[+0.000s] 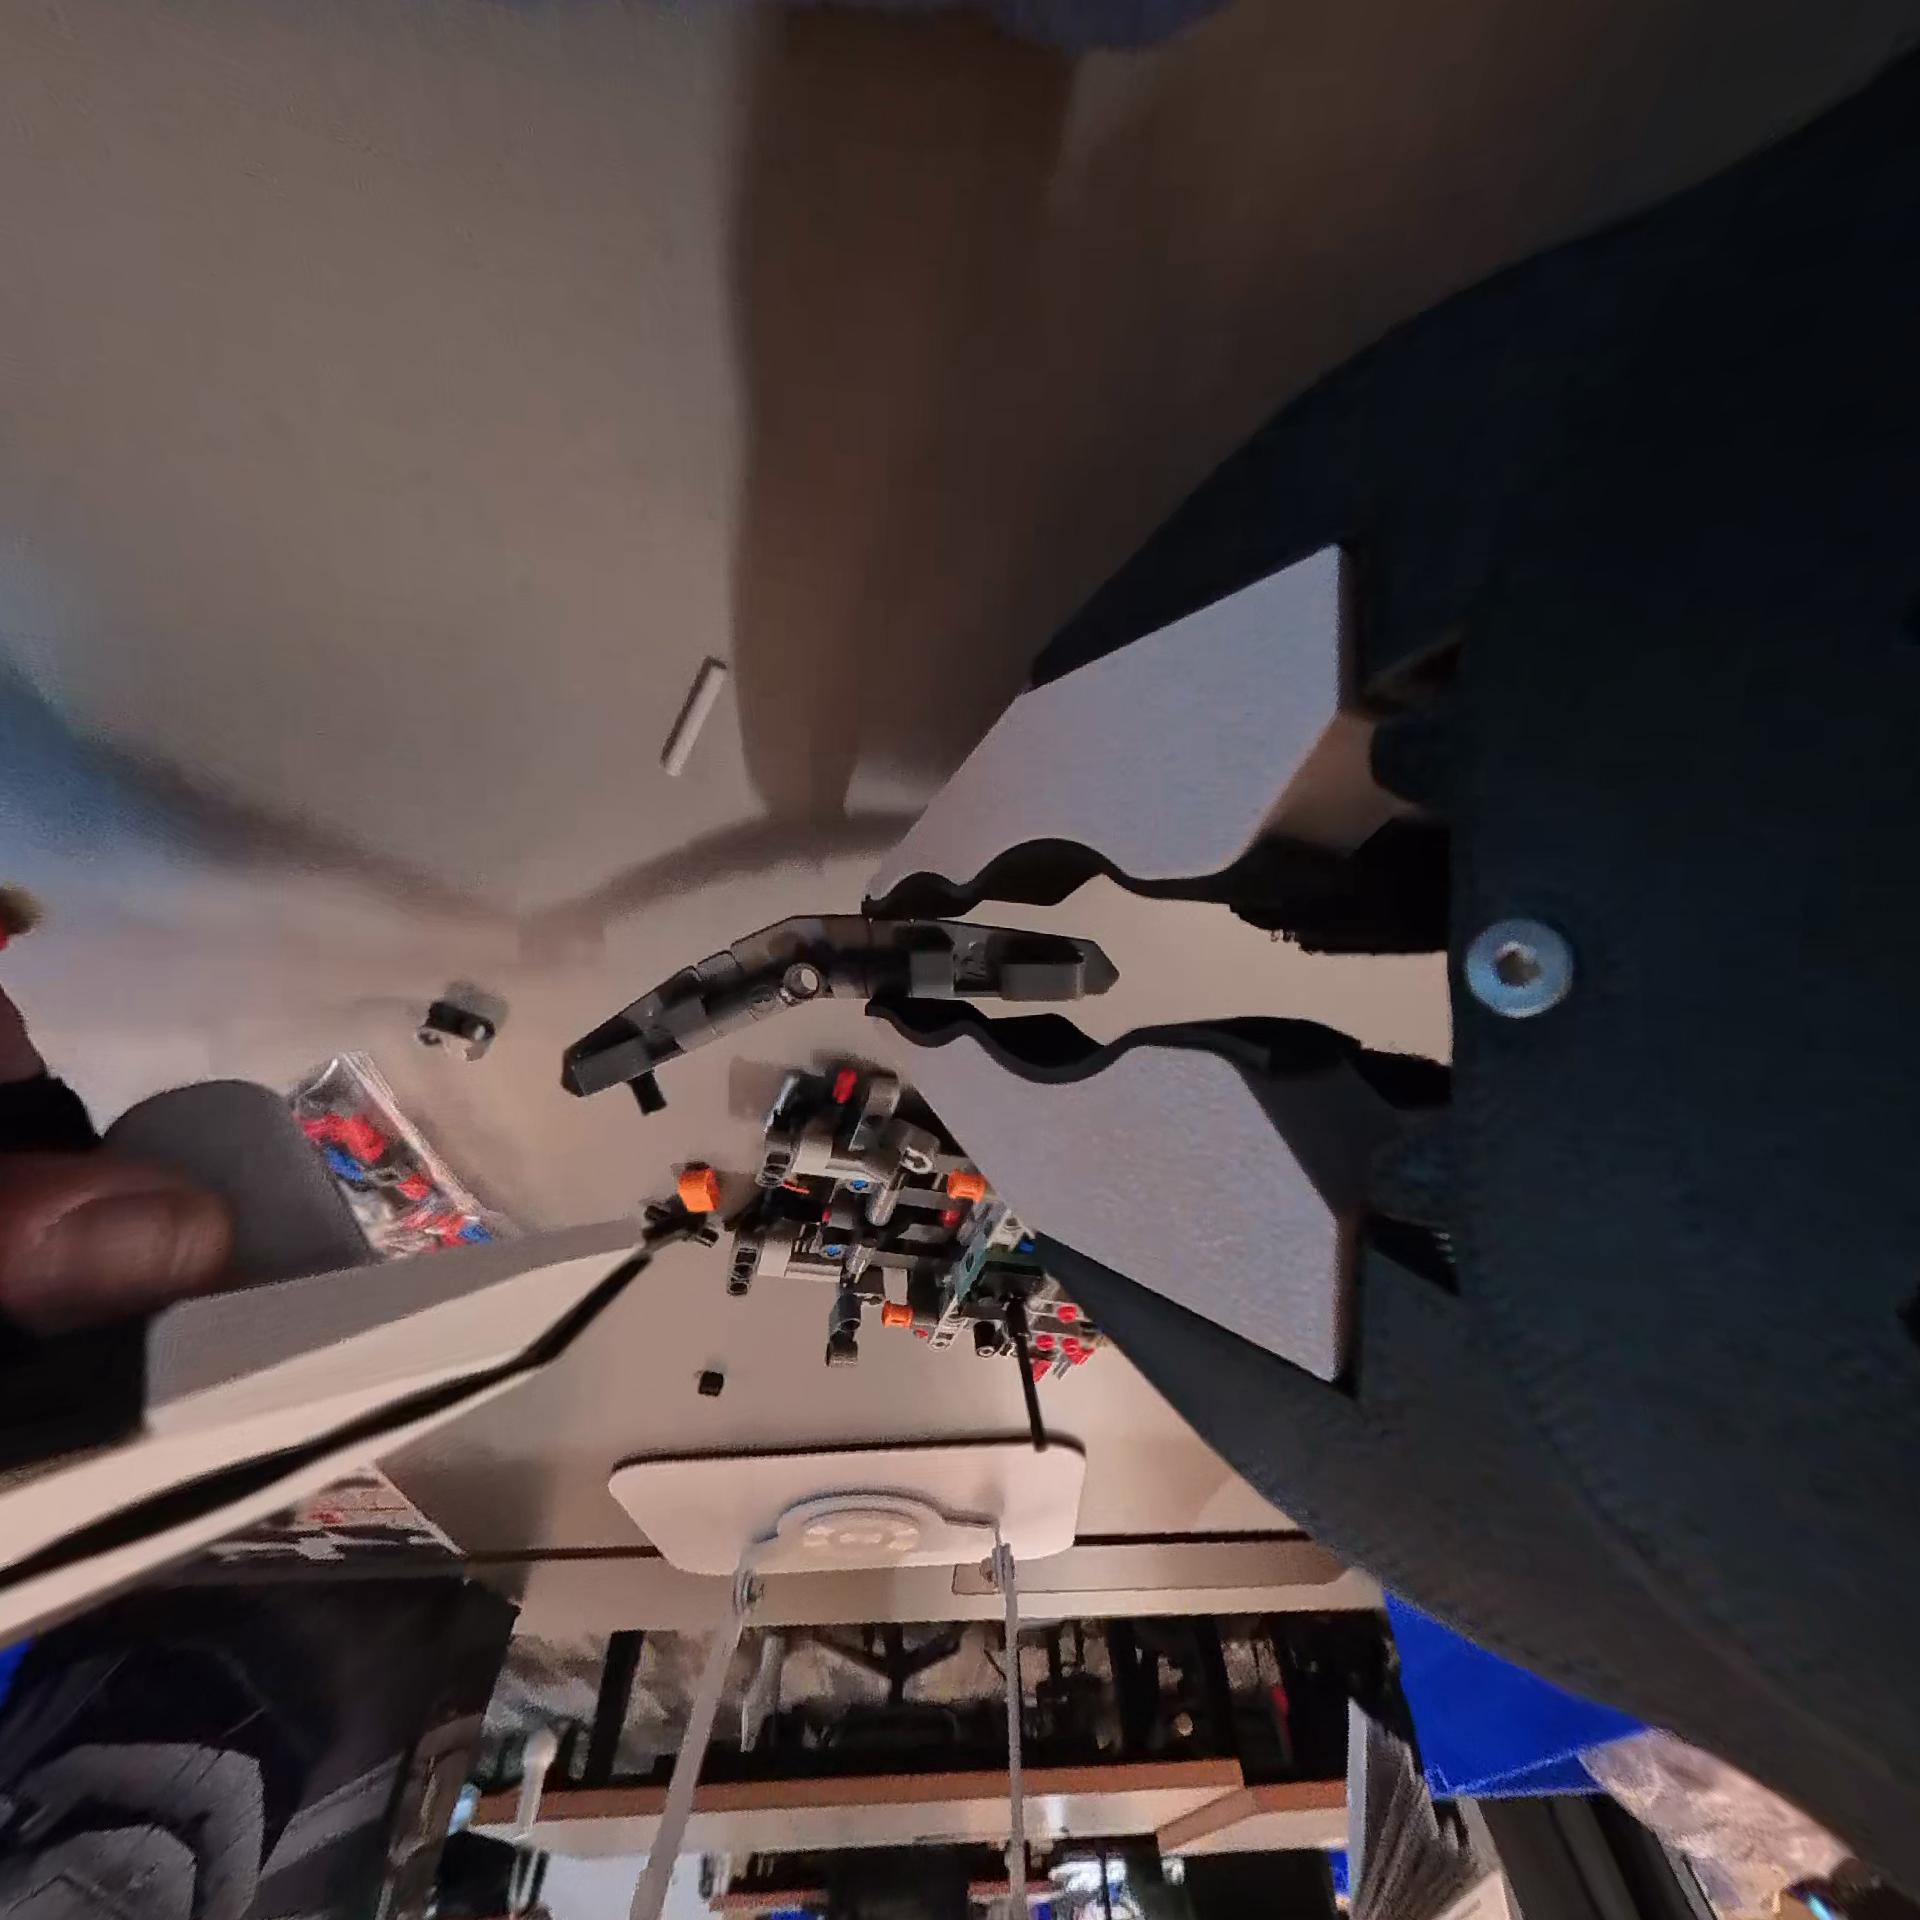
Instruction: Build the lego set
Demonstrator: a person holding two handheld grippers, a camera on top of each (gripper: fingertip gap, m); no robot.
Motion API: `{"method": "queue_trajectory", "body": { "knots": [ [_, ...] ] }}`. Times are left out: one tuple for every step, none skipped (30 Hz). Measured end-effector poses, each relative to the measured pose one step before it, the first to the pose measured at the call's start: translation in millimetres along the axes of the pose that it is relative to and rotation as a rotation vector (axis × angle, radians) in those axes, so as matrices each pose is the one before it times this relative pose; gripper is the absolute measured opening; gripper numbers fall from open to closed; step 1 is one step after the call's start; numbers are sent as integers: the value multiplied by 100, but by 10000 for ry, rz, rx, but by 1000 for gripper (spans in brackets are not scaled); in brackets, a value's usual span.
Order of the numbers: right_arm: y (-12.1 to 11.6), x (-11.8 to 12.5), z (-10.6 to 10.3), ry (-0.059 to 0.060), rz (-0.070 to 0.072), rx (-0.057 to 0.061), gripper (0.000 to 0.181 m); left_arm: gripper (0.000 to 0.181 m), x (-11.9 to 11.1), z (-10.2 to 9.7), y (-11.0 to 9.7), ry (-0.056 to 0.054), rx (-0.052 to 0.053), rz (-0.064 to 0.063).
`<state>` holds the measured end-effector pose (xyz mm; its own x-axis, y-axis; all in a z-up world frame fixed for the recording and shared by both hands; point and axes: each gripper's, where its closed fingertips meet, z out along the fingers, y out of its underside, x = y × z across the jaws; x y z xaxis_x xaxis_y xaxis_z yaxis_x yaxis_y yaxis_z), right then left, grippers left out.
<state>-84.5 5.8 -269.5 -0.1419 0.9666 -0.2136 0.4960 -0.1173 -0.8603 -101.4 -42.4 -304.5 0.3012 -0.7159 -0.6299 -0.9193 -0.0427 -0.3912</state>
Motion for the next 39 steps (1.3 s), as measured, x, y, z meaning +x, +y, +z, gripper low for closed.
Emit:
{"method": "queue_trajectory", "body": {
  "knots": [
    [33,202,-195,46,84,34,2,13,-287,12,65,-45,7,-74],
    [28,129,-194,3,90,50,2,13,-233,90,12,-107,21,123],
    [-11,26,-195,-62,117,71,2,13,-179,261,126,-86,-82,136],
    [12,-60,-154,-118,117,59,2,13,-173,407,161,-53,-126,29],
    [78,-41,-117,-93,74,8,2,13,-265,394,60,-141,-14,238],
    [138,72,-85,-11,24,-43,2,13,-569,410,374,-282,-221,385],
    [159,83,-52,11,-4,-57,2,13,-549,369,281,-194,-195,247],
    [151,30,-20,-18,7,-41,2,13,-505,266,-126,-185,39,33],
    [112,-6,16,-19,19,-13,2,13,-461,269,-11,-231,-52,-27],
    [109,33,12,8,14,-7,2,13,-401,222,101,-274,-110,28],
    [95,51,-18,13,15,-5,2,12,-422,160,154,-277,-131,-170],
    [53,54,-43,5,23,19,2,12,-134,149,125,-93,-58,-282],
    [24,57,-53,-1,25,26,2,12,81,97,49,-19,-19,-206],
    [44,71,-30,-2,17,3,2,12,71,58,-47,-138,29,-42],
    [41,69,-13,0,13,-1,2,13,142,146,88,-131,-97,61],
    [27,32,30,-28,25,11,2,13,425,224,125,31,-92,169],
    [40,-36,70,-54,26,-1,2,13,296,251,210,-47,-100,248],
    [82,-80,116,-46,-4,-41,2,13,-8,249,352,-198,-189,161],
    [134,-127,170,-38,-38,-81,2,13,294,261,257,63,-85,85],
    [132,-134,206,-26,-53,-100,2,13,385,283,306,135,-94,91],
    [128,-105,216,1,-50,-103,2,13,-216,114,190,-214,-68,38],
    [109,-15,235,38,-40,-102,2,13,-74,68,56,-89,-17,48],
    [84,5,230,61,-61,-106,2,13,-17,41,-63,-45,63,31],
    [95,-44,264,45,-97,-126,2,13,-35,50,-20,-45,35,13],
    [89,-94,304,30,-114,-127,2,13,-27,16,22,-44,2,-19],
    [82,-72,300,39,-99,-119,2,13,-19,8,24,-53,16,-40],
    [86,-34,276,30,-63,-113,2,14,-34,-34,23,-76,40,-43],
    [48,-23,225,0,-18,-67,2,16,-69,-58,97,-84,-3,-55],
    [65,38,202,1,38,-48,2,15,25,-67,107,10,9,-84],
    [110,102,191,11,46,-67,2,15,51,-37,66,57,26,-124],
    [94,101,186,10,10,-53,2,17,-107,-32,56,-51,10,-64],
    [51,136,154,41,2,-47,2,17,-59,-25,46,-22,6,9],
    [58,164,164,72,-14,-70,1,19,-38,-60,-6,15,41,-67],
    [75,146,153,88,-49,-91,1,20,-137,-174,-132,5,133,-194],
    [86,119,139,74,-57,-90,1,21,-154,-182,-23,32,74,-214],
    [62,44,127,24,-33,-58,2,20,-285,-202,218,3,-55,-216],
    [61,-7,98,-7,-4,-37,2,19,-419,-237,354,29,-106,-404],
    [16,-16,31,-8,-9,2,2,18,-252,-323,260,181,-12,-552],
    [-105,-28,-69,-17,-5,50,2,16,42,-370,217,370,32,-595]
  ]
}}
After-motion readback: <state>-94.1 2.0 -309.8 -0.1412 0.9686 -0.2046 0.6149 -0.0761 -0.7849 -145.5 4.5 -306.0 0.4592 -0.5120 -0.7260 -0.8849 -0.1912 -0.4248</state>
